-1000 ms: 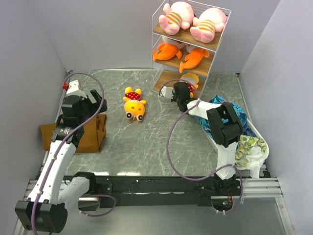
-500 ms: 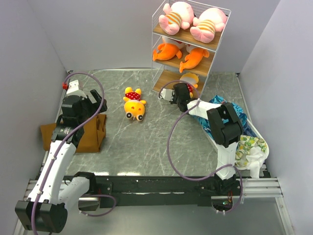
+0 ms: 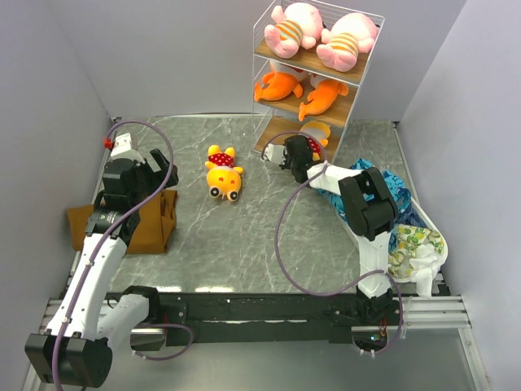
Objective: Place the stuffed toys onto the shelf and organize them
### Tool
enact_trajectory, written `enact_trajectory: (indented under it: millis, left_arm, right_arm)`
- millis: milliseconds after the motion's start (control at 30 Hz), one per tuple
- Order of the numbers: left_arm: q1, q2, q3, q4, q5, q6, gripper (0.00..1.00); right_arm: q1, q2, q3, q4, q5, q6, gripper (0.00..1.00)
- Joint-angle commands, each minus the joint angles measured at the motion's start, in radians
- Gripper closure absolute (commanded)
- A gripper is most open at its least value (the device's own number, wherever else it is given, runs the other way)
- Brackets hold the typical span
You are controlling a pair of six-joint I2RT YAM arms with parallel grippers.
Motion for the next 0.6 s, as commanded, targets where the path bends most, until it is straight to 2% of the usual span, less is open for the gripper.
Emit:
enact_trajectory:
  millis: [0, 133, 233, 300, 467, 567]
  left_arm:
    - [-0.007, -0.007, -0.002, 0.027, -0.016, 0.015, 0.04]
    - [-0.007, -0.003, -0.002, 0.029, -0.013, 0.013, 0.04]
    - [-0.007, -0.002, -0.002, 0.029, -0.015, 0.013, 0.03]
    - [-0.007, -0.002, -0.004, 0.029, -0.013, 0.013, 0.04]
    - [-0.010, -0.003, -0.004, 0.029, -0.016, 0.013, 0.04]
    - [-0.010, -0.007, -0.005, 0.029, -0.021, 0.010, 0.03]
  right_arm:
    - [-0.007, 0.017, 0.014, 0.023, 0.045, 0.025, 0.60]
    - [-0.016, 0.024, 0.020, 0.014, 0.076, 0.048, 0.63]
    - [-0.024, 0.021, 0.022, 0.009, 0.090, 0.079, 0.70]
    - [-0.024, 0.015, 0.011, 0.023, 0.102, 0.094, 0.79]
    - [-0.026, 0.004, -0.015, 0.040, 0.148, 0.127, 0.87]
    - [-0.026, -0.016, -0.033, 0.046, 0.149, 0.153, 0.87]
